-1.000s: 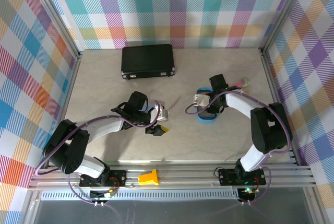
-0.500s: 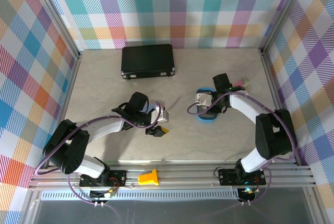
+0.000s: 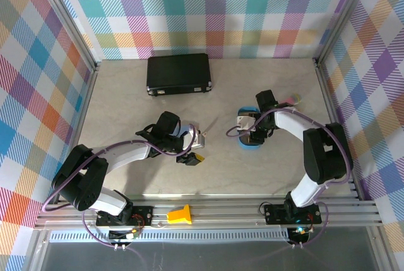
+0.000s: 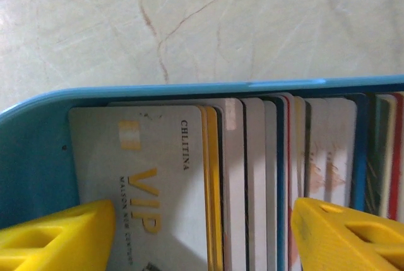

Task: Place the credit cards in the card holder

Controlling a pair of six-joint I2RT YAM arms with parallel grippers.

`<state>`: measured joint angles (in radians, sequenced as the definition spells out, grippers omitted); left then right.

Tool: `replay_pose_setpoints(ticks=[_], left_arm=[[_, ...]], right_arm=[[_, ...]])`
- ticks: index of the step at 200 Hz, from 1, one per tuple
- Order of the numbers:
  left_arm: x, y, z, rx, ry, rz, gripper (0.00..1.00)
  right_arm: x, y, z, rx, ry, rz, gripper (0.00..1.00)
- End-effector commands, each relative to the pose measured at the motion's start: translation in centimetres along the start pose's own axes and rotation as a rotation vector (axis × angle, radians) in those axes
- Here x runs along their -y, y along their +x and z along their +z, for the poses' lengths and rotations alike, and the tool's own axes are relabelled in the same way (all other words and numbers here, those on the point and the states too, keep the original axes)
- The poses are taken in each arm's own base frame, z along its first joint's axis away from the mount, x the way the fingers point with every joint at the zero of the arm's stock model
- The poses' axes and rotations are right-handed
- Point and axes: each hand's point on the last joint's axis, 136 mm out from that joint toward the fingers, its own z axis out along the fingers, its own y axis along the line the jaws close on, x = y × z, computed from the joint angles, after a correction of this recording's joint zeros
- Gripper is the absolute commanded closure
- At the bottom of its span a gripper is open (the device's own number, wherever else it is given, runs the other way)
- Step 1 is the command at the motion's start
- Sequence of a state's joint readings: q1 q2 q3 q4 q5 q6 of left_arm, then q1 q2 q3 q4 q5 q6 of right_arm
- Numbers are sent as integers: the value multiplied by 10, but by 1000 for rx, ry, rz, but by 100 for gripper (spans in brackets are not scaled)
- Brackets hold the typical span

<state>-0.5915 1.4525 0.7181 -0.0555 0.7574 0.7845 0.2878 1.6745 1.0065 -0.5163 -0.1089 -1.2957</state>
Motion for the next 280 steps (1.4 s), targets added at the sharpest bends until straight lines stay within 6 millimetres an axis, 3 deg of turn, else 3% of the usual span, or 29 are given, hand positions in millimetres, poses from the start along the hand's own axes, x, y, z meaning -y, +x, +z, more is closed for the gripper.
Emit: replay_pose_setpoints(ticks=[1,47,121,205,280], left_arm=[[4,-4,2,-4,30,29,44],[4,-3,3,-7,34,24,44],[6,-4,4,-5,45,20,45],[7,-6,4,-4,46,26,45],[9,-6,5,-7,49,33,45]], right_arm=[[-17,-2,7,15,-91,4,32],[-15,-2,6,16,-72,11,65],[-9,-8,-5,42,-29,16,97],[-16,-26,-41,115,-36,63,100],[-19,-32,-60,145,-63,80,100]])
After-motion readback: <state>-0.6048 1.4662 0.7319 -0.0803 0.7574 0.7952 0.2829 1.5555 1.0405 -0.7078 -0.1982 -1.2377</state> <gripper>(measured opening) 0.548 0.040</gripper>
